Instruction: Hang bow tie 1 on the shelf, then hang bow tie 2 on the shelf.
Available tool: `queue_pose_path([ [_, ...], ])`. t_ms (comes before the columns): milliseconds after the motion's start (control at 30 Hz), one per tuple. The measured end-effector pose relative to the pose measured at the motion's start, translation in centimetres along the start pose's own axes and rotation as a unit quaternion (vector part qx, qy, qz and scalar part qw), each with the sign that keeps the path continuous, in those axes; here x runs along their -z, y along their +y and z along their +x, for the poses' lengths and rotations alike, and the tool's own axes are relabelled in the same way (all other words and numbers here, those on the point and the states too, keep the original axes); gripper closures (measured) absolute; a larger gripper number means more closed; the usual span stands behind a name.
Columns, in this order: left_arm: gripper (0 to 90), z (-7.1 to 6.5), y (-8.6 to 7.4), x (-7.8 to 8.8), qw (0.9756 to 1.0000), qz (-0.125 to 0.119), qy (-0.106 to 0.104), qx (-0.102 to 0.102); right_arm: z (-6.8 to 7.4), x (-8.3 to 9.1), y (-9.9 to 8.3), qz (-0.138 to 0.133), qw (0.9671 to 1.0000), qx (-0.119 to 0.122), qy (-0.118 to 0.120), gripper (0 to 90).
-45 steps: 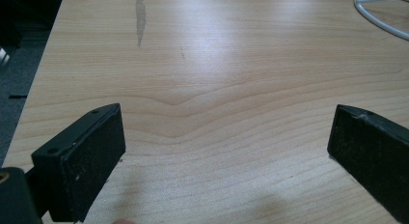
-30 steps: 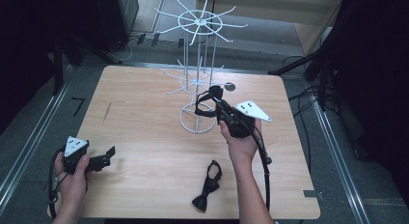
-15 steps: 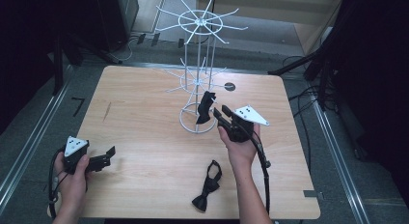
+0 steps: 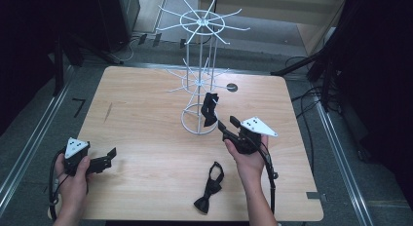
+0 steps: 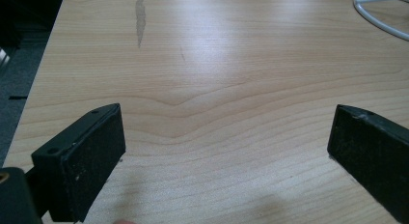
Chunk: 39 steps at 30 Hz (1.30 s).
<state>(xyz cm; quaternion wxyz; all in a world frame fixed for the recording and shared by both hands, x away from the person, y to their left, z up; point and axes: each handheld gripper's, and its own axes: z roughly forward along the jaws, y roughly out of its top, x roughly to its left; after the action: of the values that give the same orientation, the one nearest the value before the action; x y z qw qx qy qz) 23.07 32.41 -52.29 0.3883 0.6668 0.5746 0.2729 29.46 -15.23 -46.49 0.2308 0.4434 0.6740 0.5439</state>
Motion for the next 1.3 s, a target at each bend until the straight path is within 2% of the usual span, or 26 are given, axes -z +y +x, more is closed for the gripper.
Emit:
queue_pose_path([
  [233, 0.1, 0.0, 0.0, 0.0, 1.0000, 0.000, 0.001, -0.001, -0.3, 1.9, -1.3, 0.015, 0.9999, -0.002, 0.000, 48.3],
  [633, 0.1, 0.0, 0.0, 0.0, 1.0000, 0.001, 0.001, -0.002, -0.2, 4.1, -5.0, 0.053, 0.9986, -0.005, 0.005, 49.6],
  [1033, 0.1, 0.0, 0.0, -0.1, 1.0000, 0.001, 0.000, 0.000, 0.3, 4.9, -6.9, 0.076, 0.9967, -0.011, 0.026, 54.8],
  [1300, 0.1, 0.0, 0.1, -0.1, 1.0000, 0.002, 0.000, -0.003, 0.8, 5.1, -7.9, 0.104, 0.9937, -0.007, 0.041, 65.3],
])
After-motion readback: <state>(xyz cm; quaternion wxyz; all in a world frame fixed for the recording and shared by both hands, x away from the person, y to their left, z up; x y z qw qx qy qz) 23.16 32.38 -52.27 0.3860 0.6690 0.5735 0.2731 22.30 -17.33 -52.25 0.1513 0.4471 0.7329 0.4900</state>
